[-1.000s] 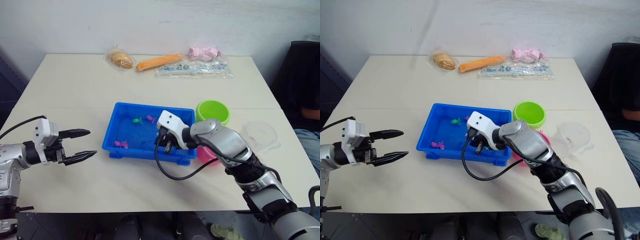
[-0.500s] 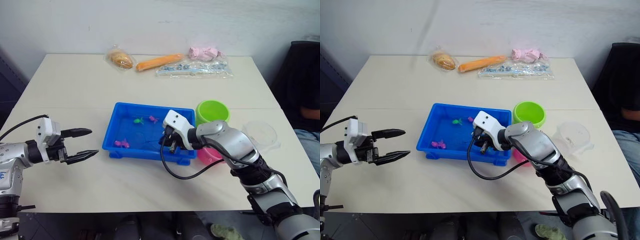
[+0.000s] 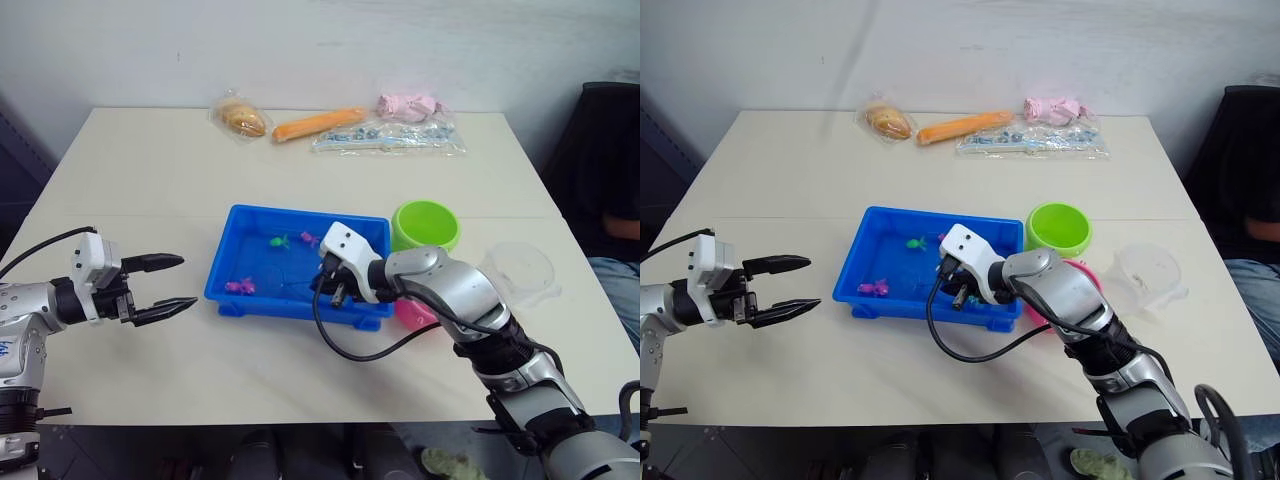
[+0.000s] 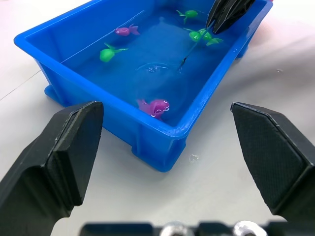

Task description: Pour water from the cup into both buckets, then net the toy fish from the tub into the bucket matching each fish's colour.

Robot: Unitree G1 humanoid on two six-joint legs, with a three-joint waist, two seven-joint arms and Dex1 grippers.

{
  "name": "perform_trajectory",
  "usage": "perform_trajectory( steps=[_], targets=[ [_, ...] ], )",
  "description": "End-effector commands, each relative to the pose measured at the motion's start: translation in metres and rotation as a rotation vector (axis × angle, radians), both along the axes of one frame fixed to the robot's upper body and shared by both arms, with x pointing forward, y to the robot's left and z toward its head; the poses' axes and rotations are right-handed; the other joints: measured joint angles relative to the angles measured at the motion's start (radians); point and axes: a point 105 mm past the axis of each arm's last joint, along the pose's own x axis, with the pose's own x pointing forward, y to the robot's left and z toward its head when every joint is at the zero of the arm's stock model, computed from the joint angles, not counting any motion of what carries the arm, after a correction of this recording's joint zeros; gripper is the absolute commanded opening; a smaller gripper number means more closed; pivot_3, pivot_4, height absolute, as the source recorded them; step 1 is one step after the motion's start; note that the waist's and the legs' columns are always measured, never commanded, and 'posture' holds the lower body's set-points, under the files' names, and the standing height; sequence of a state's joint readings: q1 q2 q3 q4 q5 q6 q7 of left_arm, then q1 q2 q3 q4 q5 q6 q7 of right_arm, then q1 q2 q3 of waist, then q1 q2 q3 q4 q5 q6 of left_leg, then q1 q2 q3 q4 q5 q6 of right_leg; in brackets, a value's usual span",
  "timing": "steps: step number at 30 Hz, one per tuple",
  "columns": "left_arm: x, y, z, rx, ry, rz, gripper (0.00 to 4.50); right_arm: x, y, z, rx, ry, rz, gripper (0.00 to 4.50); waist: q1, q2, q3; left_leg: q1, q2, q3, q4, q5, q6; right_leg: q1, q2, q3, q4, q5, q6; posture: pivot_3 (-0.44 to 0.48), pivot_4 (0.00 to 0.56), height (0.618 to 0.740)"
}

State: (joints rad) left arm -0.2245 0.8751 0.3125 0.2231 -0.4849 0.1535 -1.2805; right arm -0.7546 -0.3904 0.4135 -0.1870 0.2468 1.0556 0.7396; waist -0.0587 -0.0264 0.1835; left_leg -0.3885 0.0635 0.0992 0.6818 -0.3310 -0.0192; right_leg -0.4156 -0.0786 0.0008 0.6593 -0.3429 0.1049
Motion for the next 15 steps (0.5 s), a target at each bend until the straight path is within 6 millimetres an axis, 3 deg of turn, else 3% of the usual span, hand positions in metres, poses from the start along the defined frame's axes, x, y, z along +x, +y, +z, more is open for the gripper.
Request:
perform_trajectory(
  steps=[1, 10, 15],
  targets=[
    [0.001, 0.001, 0.004, 0.001, -0.028, 0.001, 4.46, 0.002, -0.007, 0.013, 0.042, -0.038, -0.013, 0.00, 0.001, 0.000, 0.000, 0.000, 0.000, 0.000, 0.000, 0.000, 0.000, 0.000, 0.000, 0.000, 0.000, 0.000, 0.000, 0.000, 0.150, 0.740],
    [0.004, 0.000, 0.005, -0.001, -0.036, 0.000, 4.46, 0.002, -0.009, 0.012, 0.069, -0.023, -0.032, 0.00, 0.000, 0.000, 0.000, 0.000, 0.000, 0.000, 0.000, 0.000, 0.000, 0.000, 0.000, 0.000, 0.000, 0.000, 0.000, 0.000, 0.150, 0.740],
    [0.004, -0.001, 0.006, 0.001, -0.039, -0.003, 4.46, 0.007, -0.013, 0.004, -0.020, -0.058, -0.038, 0.00, 0.000, 0.000, 0.000, 0.000, 0.000, 0.000, 0.000, 0.000, 0.000, 0.000, 0.000, 0.000, 0.000, 0.000, 0.000, 0.000, 0.150, 0.740]
  ],
)
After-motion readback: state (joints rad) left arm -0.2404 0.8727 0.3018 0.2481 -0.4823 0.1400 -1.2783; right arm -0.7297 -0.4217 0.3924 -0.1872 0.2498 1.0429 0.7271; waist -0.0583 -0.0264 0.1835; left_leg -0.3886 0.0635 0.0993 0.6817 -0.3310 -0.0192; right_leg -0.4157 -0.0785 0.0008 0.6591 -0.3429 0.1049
